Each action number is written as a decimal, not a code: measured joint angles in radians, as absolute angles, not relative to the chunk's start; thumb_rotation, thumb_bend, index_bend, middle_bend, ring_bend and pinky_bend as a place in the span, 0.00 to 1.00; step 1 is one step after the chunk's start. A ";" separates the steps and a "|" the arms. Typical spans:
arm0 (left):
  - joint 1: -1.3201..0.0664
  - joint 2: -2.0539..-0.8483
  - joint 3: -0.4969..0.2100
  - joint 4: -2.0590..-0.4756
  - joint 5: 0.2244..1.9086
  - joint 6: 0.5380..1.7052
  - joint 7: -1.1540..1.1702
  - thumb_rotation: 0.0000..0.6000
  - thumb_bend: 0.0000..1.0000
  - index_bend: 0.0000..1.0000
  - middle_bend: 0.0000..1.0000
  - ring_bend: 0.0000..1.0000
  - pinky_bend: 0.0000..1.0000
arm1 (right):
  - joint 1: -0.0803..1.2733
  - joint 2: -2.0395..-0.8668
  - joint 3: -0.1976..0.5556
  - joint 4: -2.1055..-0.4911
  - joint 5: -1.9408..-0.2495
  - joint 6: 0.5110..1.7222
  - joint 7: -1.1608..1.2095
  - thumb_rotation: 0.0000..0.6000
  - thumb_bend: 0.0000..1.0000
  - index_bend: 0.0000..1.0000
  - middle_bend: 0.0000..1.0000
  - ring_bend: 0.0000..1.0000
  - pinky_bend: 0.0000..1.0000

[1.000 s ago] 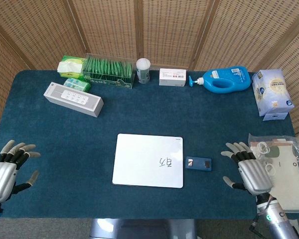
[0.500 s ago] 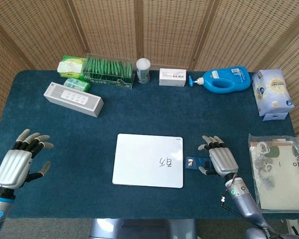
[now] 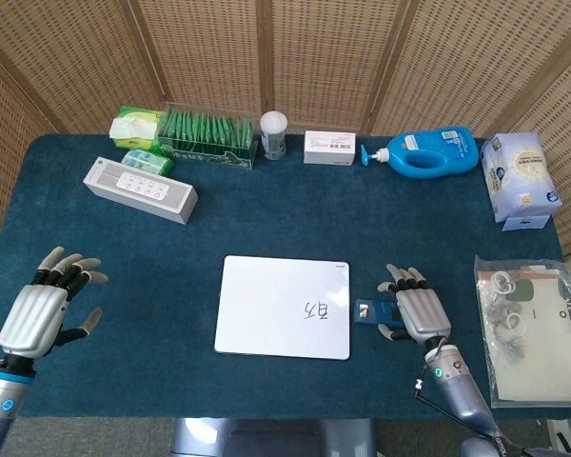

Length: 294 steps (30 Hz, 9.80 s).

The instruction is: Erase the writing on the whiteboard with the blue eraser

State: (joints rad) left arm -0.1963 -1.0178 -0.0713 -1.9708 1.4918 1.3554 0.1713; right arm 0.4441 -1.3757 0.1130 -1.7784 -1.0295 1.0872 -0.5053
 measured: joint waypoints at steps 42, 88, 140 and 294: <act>-0.201 -1.026 -0.057 -1.954 1.492 1.379 0.167 1.00 0.44 0.33 0.24 0.17 0.04 | 0.443 -1.448 0.072 -1.644 -0.998 1.095 -0.452 0.86 0.27 0.29 0.04 0.00 0.00; -0.204 -1.040 -0.057 -1.938 1.481 1.388 0.167 1.00 0.44 0.31 0.22 0.17 0.04 | 0.460 -1.411 0.124 -1.706 -1.049 1.050 -0.257 1.00 0.28 0.74 0.18 0.00 0.00; -0.161 -0.956 -0.063 -2.002 1.489 1.461 0.203 1.00 0.44 0.31 0.22 0.17 0.04 | 0.617 -1.726 0.137 -1.377 -1.303 0.910 0.065 1.00 0.25 0.75 0.16 0.00 0.00; -0.123 -0.937 -0.069 -2.010 1.540 1.515 0.213 1.00 0.44 0.32 0.21 0.16 0.00 | 0.604 -1.694 0.164 -1.445 -1.255 0.971 -0.027 1.00 0.24 0.74 0.08 0.00 0.00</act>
